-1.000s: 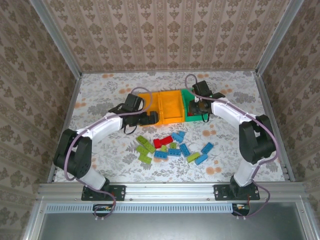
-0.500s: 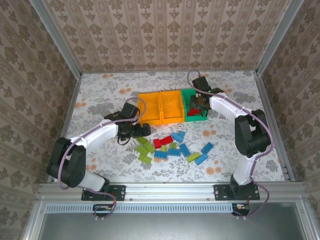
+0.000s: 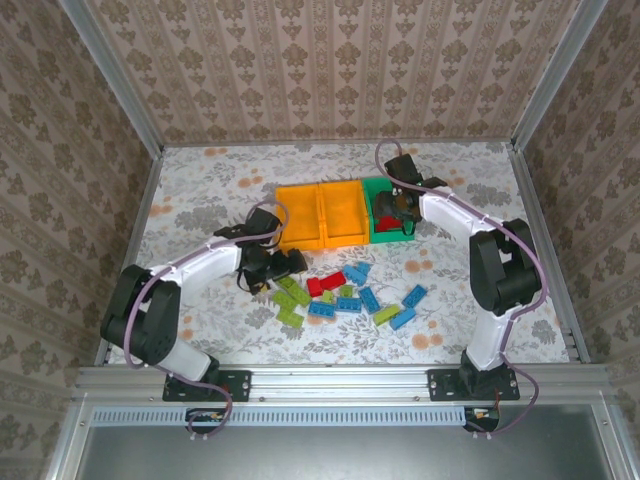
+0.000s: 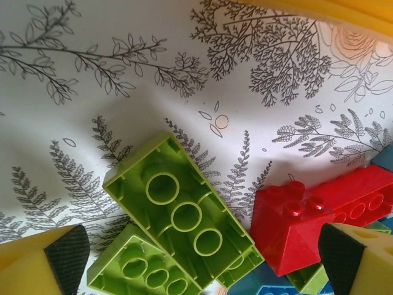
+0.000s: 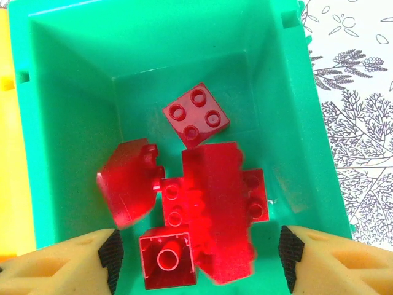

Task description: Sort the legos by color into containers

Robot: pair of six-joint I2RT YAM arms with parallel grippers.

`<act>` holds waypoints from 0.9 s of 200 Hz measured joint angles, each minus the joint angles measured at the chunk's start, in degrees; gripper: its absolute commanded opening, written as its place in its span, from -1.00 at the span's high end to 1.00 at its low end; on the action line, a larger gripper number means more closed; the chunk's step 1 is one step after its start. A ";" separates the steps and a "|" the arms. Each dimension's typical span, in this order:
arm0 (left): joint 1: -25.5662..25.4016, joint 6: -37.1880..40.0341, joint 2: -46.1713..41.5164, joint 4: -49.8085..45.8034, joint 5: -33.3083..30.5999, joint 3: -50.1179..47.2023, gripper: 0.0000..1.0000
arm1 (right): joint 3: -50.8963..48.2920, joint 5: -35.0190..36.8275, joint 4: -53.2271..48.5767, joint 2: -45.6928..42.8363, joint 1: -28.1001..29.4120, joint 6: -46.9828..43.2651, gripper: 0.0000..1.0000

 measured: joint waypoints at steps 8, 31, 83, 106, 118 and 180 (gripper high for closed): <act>0.00 -0.44 0.37 0.24 0.35 0.00 -0.82 | -0.37 0.15 0.04 -0.44 0.02 0.07 -0.60; 0.00 -1.38 1.27 1.36 0.96 -0.02 -0.71 | -1.88 0.44 0.24 -2.19 0.00 0.02 -0.62; 0.07 -1.99 3.87 3.06 1.40 -0.02 -0.56 | -4.37 1.27 1.07 -4.59 0.00 0.04 -0.63; 0.39 -1.90 5.38 3.45 1.62 -0.02 -0.35 | -5.64 1.46 1.05 -5.73 0.00 0.04 -0.63; 0.72 -1.95 5.95 3.28 1.62 -0.02 -0.19 | -6.12 1.68 1.01 -6.54 0.00 0.02 -0.63; 1.42 -0.83 6.16 5.35 3.15 0.00 0.32 | -10.80 1.64 1.22 -13.53 0.94 -2.32 -0.64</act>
